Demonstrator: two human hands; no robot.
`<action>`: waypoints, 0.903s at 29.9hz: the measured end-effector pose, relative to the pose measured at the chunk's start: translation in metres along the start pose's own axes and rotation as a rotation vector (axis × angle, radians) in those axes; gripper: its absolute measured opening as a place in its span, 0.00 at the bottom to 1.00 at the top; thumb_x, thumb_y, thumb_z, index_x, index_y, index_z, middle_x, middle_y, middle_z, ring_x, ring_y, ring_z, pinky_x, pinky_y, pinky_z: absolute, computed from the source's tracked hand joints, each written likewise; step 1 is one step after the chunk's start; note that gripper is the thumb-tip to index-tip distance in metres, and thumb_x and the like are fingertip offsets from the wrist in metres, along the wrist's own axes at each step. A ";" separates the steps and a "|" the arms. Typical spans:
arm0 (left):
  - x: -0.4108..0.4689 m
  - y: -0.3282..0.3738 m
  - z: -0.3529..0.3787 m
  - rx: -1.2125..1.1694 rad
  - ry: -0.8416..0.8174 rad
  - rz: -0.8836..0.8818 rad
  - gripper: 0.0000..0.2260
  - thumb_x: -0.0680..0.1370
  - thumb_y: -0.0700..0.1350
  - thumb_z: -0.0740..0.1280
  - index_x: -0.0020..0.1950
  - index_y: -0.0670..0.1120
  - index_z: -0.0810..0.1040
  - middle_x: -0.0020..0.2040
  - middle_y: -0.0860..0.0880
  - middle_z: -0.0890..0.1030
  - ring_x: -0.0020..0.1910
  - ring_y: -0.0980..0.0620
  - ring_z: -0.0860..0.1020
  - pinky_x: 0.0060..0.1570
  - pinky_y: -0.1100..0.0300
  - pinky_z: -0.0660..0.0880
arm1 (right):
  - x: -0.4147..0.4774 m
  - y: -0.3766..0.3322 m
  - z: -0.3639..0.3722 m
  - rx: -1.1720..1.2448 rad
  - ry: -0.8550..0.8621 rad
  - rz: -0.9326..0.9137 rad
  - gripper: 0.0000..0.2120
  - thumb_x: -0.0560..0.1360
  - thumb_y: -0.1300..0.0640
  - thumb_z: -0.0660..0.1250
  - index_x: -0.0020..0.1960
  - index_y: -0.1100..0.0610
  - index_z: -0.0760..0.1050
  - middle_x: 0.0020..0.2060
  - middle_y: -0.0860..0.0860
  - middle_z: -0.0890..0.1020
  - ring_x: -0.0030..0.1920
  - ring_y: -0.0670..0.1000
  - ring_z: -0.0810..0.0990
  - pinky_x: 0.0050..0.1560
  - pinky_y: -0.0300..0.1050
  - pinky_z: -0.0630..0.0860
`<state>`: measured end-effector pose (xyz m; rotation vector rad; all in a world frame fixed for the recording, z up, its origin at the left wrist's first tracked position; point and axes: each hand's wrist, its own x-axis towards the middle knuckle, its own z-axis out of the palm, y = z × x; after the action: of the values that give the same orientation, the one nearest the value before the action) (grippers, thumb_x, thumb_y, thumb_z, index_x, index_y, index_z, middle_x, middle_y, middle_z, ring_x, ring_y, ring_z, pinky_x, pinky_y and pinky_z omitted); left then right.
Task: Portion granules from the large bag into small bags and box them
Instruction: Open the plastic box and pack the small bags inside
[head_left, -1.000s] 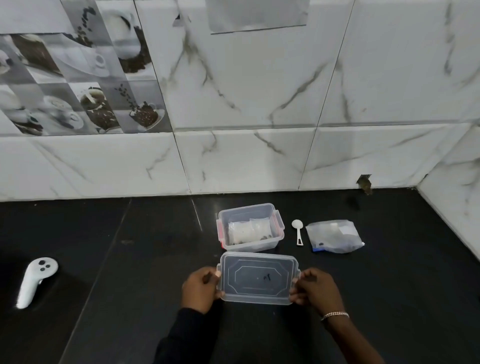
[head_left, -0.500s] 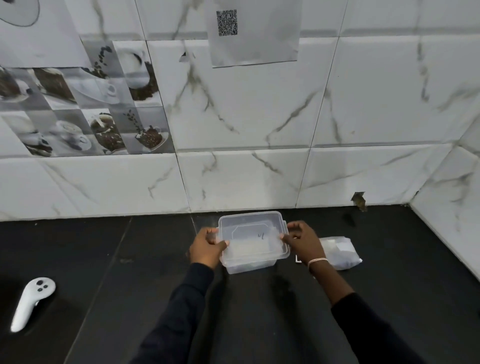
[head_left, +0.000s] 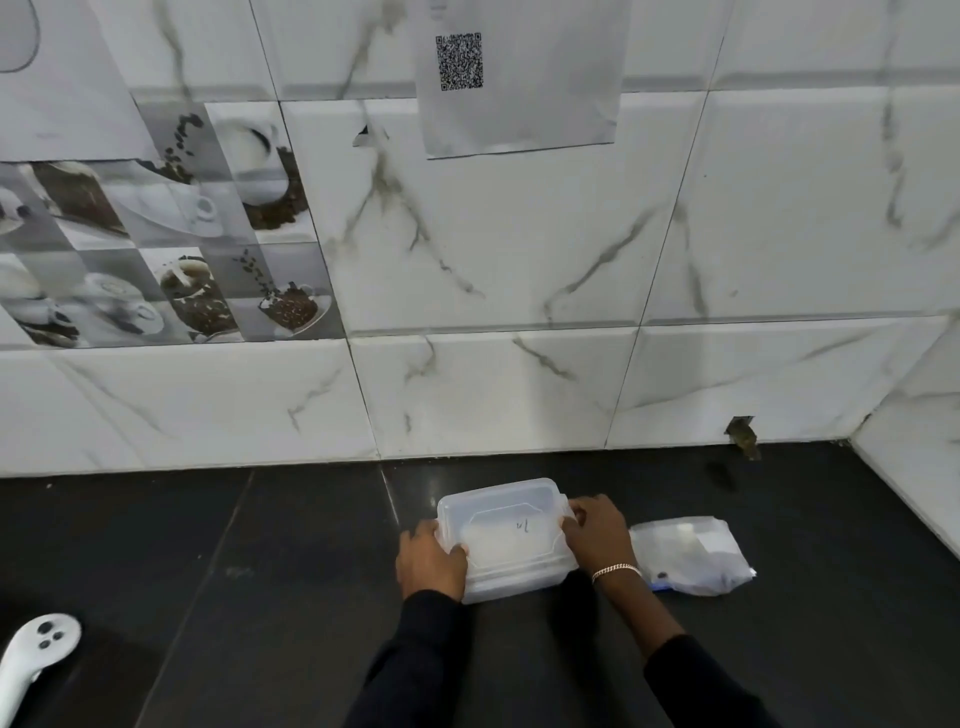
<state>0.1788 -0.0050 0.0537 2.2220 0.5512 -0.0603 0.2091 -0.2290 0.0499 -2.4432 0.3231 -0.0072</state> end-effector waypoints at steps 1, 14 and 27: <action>0.004 0.000 0.002 -0.021 -0.002 0.000 0.20 0.71 0.47 0.72 0.61 0.47 0.75 0.57 0.44 0.76 0.56 0.42 0.77 0.59 0.52 0.74 | 0.005 0.001 0.003 0.018 0.010 0.013 0.12 0.75 0.58 0.69 0.57 0.59 0.82 0.52 0.56 0.81 0.54 0.57 0.81 0.59 0.49 0.75; -0.004 -0.010 -0.006 -0.190 -0.120 -0.014 0.16 0.69 0.43 0.75 0.50 0.54 0.73 0.46 0.53 0.80 0.47 0.49 0.79 0.47 0.60 0.74 | -0.002 0.016 -0.011 0.122 -0.102 0.170 0.08 0.69 0.59 0.76 0.46 0.56 0.79 0.44 0.51 0.83 0.44 0.50 0.81 0.44 0.41 0.76; -0.063 -0.028 -0.010 -0.191 -0.174 0.063 0.16 0.70 0.43 0.76 0.54 0.54 0.74 0.41 0.53 0.81 0.40 0.58 0.79 0.33 0.70 0.69 | -0.078 0.044 -0.024 0.192 -0.061 0.209 0.11 0.70 0.60 0.76 0.50 0.57 0.79 0.47 0.53 0.81 0.48 0.53 0.80 0.49 0.44 0.74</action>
<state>0.1089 -0.0051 0.0544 2.0229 0.3755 -0.1599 0.1215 -0.2588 0.0471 -2.2050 0.5246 0.1213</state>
